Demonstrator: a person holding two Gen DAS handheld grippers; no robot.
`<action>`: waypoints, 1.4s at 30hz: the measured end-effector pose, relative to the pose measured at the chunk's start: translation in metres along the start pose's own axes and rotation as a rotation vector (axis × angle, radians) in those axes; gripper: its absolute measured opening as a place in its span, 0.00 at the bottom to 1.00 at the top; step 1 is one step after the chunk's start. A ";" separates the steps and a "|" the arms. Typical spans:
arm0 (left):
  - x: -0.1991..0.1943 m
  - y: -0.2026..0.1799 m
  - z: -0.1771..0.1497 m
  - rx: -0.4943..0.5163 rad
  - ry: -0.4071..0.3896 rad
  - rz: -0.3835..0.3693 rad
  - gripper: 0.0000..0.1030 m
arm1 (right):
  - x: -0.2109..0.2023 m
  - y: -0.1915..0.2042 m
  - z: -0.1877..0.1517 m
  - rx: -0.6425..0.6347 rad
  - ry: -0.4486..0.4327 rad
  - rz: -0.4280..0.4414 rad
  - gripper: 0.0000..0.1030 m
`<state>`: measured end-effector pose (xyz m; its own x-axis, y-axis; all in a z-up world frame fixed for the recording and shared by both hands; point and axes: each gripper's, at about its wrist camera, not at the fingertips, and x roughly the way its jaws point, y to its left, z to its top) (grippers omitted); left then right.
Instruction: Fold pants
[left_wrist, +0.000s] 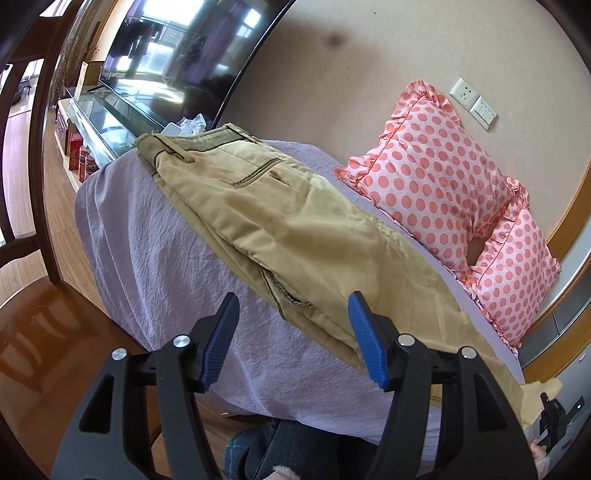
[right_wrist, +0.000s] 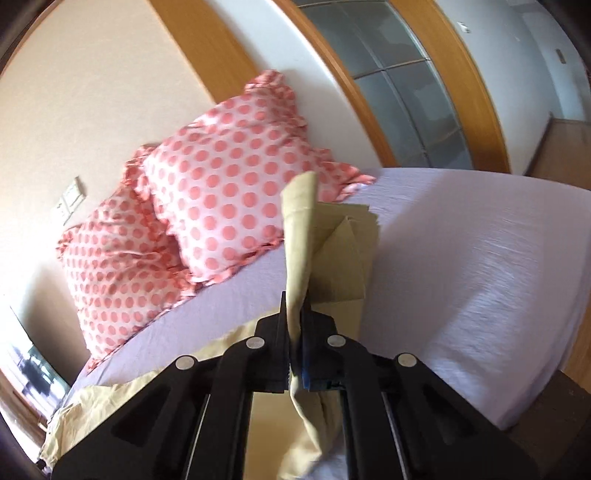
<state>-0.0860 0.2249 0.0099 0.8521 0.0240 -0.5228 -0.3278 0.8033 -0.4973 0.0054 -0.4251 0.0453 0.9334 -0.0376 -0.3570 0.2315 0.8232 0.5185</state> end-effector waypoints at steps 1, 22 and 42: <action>0.000 0.000 -0.001 0.000 -0.001 0.001 0.64 | 0.006 0.020 0.000 -0.024 0.009 0.056 0.05; 0.028 -0.010 -0.008 0.061 0.097 -0.134 0.82 | 0.047 0.240 -0.145 -0.409 0.515 0.538 0.82; 0.051 0.039 0.084 -0.161 0.009 0.045 0.57 | 0.058 0.236 -0.157 -0.372 0.564 0.551 0.86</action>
<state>-0.0213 0.3077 0.0217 0.8317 0.0521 -0.5528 -0.4272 0.6959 -0.5772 0.0715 -0.1445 0.0250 0.5877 0.6259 -0.5127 -0.4099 0.7767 0.4783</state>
